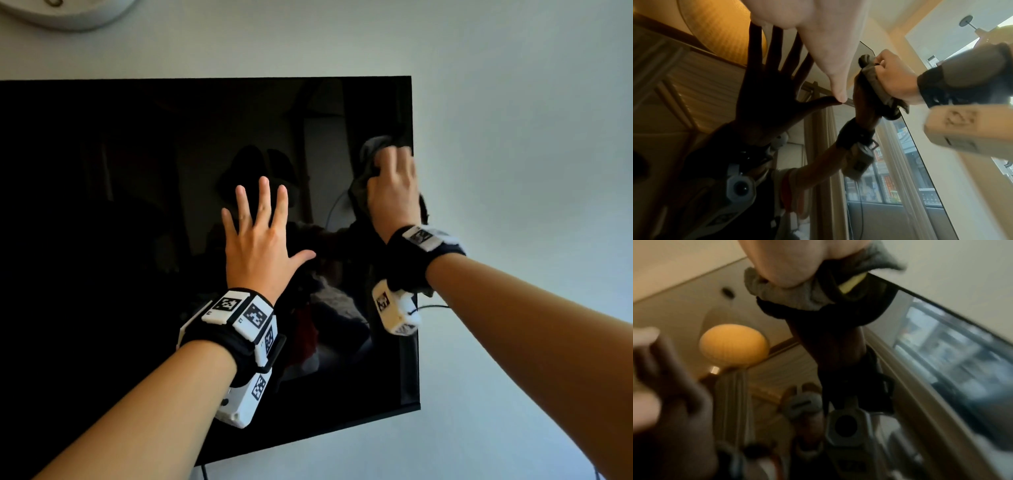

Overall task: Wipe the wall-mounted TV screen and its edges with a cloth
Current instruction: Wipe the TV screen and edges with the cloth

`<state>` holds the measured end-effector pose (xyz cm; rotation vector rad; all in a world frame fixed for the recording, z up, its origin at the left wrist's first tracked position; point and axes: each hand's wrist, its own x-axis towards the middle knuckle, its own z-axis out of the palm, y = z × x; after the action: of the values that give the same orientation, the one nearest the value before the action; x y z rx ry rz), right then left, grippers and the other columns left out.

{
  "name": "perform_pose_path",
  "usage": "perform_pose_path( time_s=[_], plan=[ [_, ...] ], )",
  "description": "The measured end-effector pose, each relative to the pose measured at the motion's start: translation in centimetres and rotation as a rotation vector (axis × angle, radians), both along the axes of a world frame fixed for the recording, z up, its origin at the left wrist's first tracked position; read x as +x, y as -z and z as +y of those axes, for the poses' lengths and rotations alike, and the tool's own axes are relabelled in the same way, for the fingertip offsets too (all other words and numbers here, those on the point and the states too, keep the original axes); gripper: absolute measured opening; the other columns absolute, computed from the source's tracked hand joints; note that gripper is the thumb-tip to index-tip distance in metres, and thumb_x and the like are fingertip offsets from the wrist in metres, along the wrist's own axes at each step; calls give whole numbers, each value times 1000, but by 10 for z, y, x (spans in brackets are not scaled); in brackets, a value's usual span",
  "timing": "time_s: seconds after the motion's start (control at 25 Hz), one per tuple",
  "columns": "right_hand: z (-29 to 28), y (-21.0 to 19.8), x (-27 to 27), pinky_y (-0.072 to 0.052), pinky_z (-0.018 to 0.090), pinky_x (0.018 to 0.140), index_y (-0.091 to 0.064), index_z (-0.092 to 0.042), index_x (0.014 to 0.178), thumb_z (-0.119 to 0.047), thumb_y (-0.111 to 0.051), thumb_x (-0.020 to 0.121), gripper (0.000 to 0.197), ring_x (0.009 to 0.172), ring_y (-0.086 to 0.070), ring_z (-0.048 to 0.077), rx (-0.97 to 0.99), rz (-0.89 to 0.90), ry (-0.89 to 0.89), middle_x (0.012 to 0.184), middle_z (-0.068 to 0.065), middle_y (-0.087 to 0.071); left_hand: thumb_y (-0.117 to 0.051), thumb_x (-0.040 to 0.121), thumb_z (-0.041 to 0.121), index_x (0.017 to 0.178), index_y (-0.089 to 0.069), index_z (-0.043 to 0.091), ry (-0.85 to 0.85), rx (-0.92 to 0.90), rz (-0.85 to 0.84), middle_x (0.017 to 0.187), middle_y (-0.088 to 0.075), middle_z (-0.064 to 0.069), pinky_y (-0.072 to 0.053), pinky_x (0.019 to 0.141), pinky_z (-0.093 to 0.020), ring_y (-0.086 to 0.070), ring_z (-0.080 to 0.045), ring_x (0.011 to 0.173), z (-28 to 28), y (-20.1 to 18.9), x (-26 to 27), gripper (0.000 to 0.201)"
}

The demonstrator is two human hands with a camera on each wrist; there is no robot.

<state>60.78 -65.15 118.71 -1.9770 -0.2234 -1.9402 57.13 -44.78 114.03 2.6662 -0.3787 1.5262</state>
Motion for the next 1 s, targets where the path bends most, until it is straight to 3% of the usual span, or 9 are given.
perform_pose_path(
  time_s=[0.08,0.24,0.4,0.52,0.56,0.68,0.84,0.96,1.0],
  plan=[
    [-3,20,5,-38,44,67,-45,-5,89,0,-47,69,20,77,-41,33,-276,36,25,87,22,-50,-61,74,66,151,-12,16,-10,0,-3,159,-6,-10,-15,114,-58,-3,-39,145,-1,0,2,104],
    [-7,10,1,-39,44,72,-51,2,90,2,-41,71,22,82,-46,36,142,32,-72,92,25,-51,-61,74,65,151,-13,16,1,1,-12,159,-8,-10,-15,114,-57,-5,-39,145,1,1,5,103],
    [-4,37,1,-35,42,68,-44,-6,88,1,-46,68,21,75,-40,31,-284,61,-2,85,21,-49,-62,74,64,151,-14,16,11,-2,-18,159,-8,-10,-14,115,-57,-6,-39,144,1,3,5,102],
    [-7,23,-1,-35,42,74,-50,1,89,4,-45,70,20,83,-47,37,199,49,-115,91,25,-51,-61,75,64,151,-14,16,12,4,-24,159,-8,-10,-14,114,-58,-7,-39,144,1,3,6,102],
    [4,28,-3,-34,42,74,-51,2,87,3,-45,69,19,81,-47,37,194,38,-48,90,25,-51,-61,75,65,151,-14,16,12,7,-25,159,-8,-10,-15,114,-58,-7,-39,144,2,4,6,102],
    [14,52,-1,-37,46,67,-50,-2,85,-2,-45,70,16,75,-41,33,-262,53,-7,84,22,-49,-62,75,64,151,-13,15,12,12,-35,159,-9,-10,-16,114,-57,-7,-39,144,3,5,6,102],
    [11,35,-2,-39,47,75,-52,3,89,0,-41,71,22,82,-47,39,269,37,-85,92,26,-51,-58,79,63,151,-8,17,30,40,-13,160,-5,-10,-14,116,-53,-4,-36,145,7,3,4,99],
    [38,58,-4,-36,43,68,-50,-2,86,-5,-41,69,19,75,-45,35,-124,62,12,86,22,-51,-61,79,61,150,-18,13,83,58,-51,158,-15,-12,-22,116,-47,-12,-34,145,23,3,-1,96],
    [35,53,-5,-35,43,68,-50,-2,86,-5,-42,70,18,76,-45,35,-138,96,-13,86,22,-51,-62,78,61,149,-21,11,88,65,-70,157,-18,-13,-24,115,-46,-16,-35,144,31,4,-2,96]
  ],
)
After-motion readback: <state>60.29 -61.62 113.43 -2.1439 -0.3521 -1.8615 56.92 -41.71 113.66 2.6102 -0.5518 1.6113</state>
